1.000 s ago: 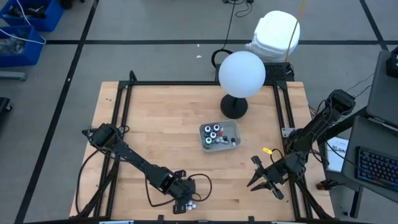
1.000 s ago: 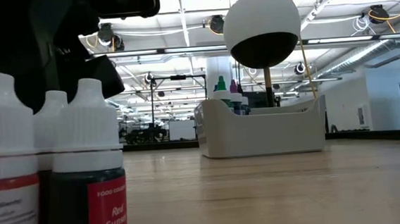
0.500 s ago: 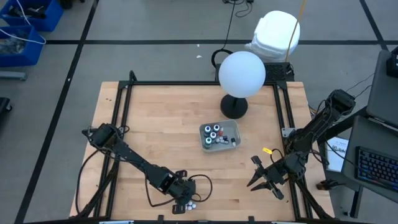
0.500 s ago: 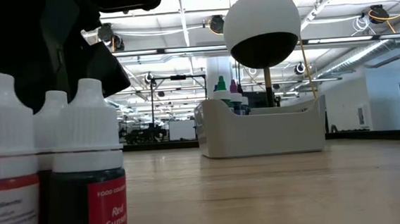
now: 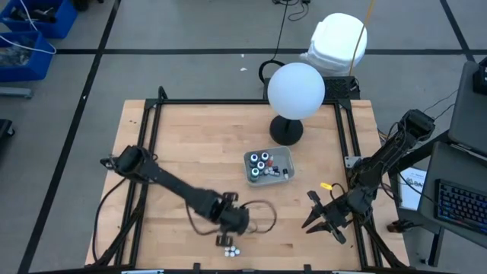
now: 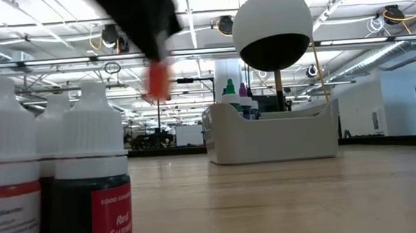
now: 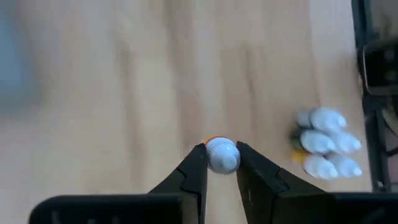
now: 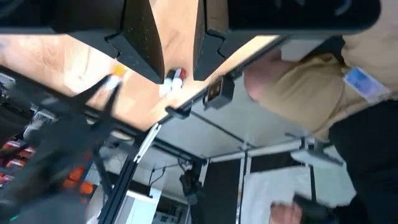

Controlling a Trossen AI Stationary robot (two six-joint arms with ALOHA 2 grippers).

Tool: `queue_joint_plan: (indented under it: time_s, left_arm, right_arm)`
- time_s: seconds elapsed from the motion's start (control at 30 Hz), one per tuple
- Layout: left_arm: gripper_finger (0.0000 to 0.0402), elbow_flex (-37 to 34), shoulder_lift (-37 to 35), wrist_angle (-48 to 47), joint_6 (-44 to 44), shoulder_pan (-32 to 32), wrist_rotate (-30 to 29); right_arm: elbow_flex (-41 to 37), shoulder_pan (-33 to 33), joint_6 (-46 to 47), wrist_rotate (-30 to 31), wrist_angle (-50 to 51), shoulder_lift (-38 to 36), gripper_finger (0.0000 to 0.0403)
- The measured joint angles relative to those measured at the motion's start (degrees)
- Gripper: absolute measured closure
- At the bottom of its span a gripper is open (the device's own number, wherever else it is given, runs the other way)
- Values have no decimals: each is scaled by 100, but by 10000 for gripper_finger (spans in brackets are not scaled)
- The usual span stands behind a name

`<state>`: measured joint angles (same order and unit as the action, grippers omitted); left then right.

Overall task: Pick & Place food coloring
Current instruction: Put the orange food coloring bottle into the gray bin

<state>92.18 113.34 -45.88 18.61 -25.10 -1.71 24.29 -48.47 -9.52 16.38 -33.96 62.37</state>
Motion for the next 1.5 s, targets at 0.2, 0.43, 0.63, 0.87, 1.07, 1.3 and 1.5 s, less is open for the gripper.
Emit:
queue_joint_plan:
  time_s: [0.2,0.43,0.63,0.87,1.07,1.3,1.5]
  left_arm:
    - [331,1397,-15,-510,-1488,822,-244]
    - [331,1907,-17,475,-2993,1964,477]
    - [331,1780,276,934,-3294,2810,1022]
    - [330,2177,1471,722,-3606,3247,1516]
    - [330,3247,2394,263,-3742,3296,1353]
    - [330,3715,2842,-126,-4031,3236,673]
    - [330,3624,2805,-37,-4498,3059,103]
  right_arm:
    - [0,-2,-33,0,262,0,326]
    - [0,0,-212,0,468,0,326]
    - [0,3,-237,0,629,0,326]
    - [0,128,-341,1,621,0,326]
    - [0,292,-362,2,639,0,326]
    - [0,458,-500,2,669,0,326]
    - [0,479,-785,32,646,0,326]
